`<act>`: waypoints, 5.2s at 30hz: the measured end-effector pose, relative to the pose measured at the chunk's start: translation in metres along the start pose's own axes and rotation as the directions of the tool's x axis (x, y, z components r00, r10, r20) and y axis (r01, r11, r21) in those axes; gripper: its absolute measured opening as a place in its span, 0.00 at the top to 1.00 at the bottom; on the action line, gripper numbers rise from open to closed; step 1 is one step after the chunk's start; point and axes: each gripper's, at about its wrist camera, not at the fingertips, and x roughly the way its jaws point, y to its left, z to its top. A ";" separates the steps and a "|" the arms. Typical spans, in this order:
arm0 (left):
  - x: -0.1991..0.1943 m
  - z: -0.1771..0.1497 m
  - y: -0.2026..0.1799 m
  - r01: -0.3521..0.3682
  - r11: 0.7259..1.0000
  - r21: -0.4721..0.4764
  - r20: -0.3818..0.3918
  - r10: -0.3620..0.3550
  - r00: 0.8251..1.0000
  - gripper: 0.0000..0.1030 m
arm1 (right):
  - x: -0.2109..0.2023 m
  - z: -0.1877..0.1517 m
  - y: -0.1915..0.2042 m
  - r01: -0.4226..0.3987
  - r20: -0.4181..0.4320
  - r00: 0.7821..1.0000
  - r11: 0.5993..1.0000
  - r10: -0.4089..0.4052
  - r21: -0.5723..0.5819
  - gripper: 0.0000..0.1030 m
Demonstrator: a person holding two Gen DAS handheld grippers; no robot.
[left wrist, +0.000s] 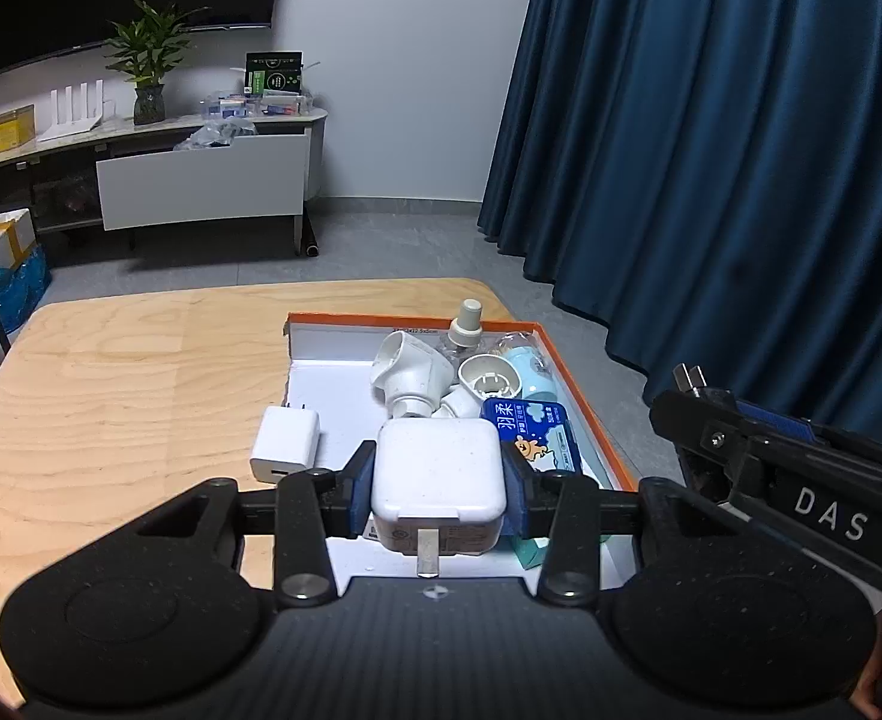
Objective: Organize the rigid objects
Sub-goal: 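Lower the white adapter and black charger with both tools into the box, then hold both items low inside the box beside the blue tin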
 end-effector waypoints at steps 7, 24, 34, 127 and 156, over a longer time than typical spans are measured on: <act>0.005 0.004 -0.001 0.004 1.000 0.000 -0.008 -0.004 1.000 0.59 | 0.005 0.001 0.001 0.006 -0.004 1.000 1.000 -0.006 0.001 0.57; 0.018 0.013 0.001 0.004 1.000 -0.005 -0.026 -0.005 1.000 0.59 | 0.009 0.002 0.001 0.009 -0.009 1.000 1.000 -0.009 0.003 0.57; 0.024 0.017 0.002 0.006 1.000 -0.006 -0.039 -0.006 0.999 0.59 | 0.010 -0.002 0.000 0.007 -0.019 1.000 1.000 -0.007 0.003 0.57; 0.074 0.025 0.009 0.009 0.999 -0.038 -0.112 -0.013 0.994 0.59 | 0.054 0.022 0.011 -0.024 -0.103 0.994 1.000 0.022 -0.020 0.57; 0.096 0.045 0.009 0.010 1.000 -0.023 -0.095 -0.012 0.995 0.59 | 0.069 0.029 0.009 -0.008 -0.108 0.994 1.000 0.008 -0.004 0.57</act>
